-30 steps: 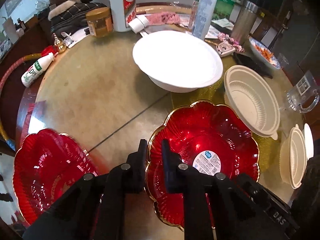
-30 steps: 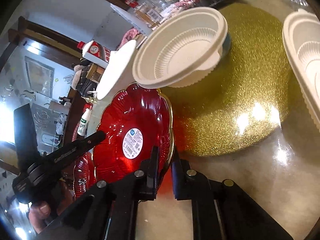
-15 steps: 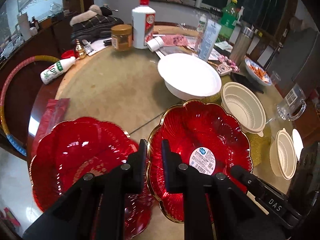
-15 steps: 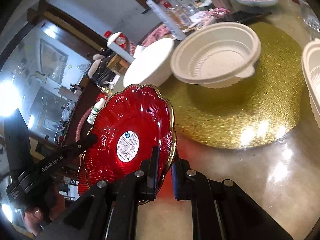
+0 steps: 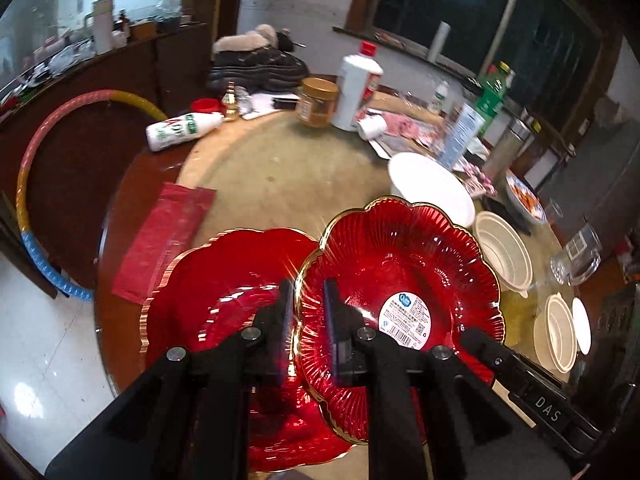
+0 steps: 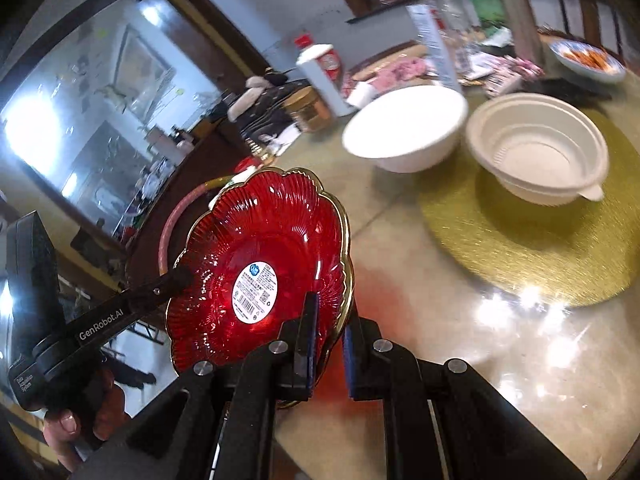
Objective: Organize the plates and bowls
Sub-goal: 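Lift the stickered red plate with both grippers over the wedding plate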
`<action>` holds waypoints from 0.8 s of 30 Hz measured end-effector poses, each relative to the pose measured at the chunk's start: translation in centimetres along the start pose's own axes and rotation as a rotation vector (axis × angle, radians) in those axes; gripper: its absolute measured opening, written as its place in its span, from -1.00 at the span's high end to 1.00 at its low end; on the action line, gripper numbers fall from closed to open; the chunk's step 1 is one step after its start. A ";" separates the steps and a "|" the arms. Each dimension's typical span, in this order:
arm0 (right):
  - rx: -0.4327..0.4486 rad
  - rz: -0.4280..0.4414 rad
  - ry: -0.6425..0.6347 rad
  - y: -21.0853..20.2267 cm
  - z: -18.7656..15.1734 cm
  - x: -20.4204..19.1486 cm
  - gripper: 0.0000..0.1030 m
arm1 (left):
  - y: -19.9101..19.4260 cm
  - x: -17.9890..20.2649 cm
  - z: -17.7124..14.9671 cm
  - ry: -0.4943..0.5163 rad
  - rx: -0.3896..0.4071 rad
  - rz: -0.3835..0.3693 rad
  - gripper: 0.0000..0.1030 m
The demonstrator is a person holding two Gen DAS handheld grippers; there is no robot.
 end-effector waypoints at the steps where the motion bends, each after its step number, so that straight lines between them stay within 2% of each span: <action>1: -0.001 0.001 -0.008 0.1 -0.1 -0.5 0.79 | -0.2 -0.7 -0.1 -0.011 0.006 0.003 0.77; 8: -0.020 -0.009 -0.099 1.4 -1.4 -4.1 0.79 | -1.0 -4.2 -1.2 -0.073 0.021 0.024 0.77; 14: -0.051 -0.040 -0.241 2.5 -2.1 -7.2 0.79 | -1.1 -6.7 -2.8 -0.141 0.012 0.054 0.77; 19: -0.113 -0.068 -0.342 3.8 -2.8 -8.2 0.76 | -1.0 -7.9 -3.8 -0.182 -0.003 0.074 0.77; 24: -0.143 -0.055 -0.358 4.6 -3.1 -7.7 0.76 | -0.6 -7.8 -4.7 -0.185 -0.025 0.105 0.77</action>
Point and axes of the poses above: each gripper's, at about its wrist camera, not at the fingertips, and y roughly the way its jaws point, x to its right, z to its top, the point moved 9 cm from there along y, roughly the way its jaws point, and after that the axes turned 13 degrees about y, right-handed, at the moved point
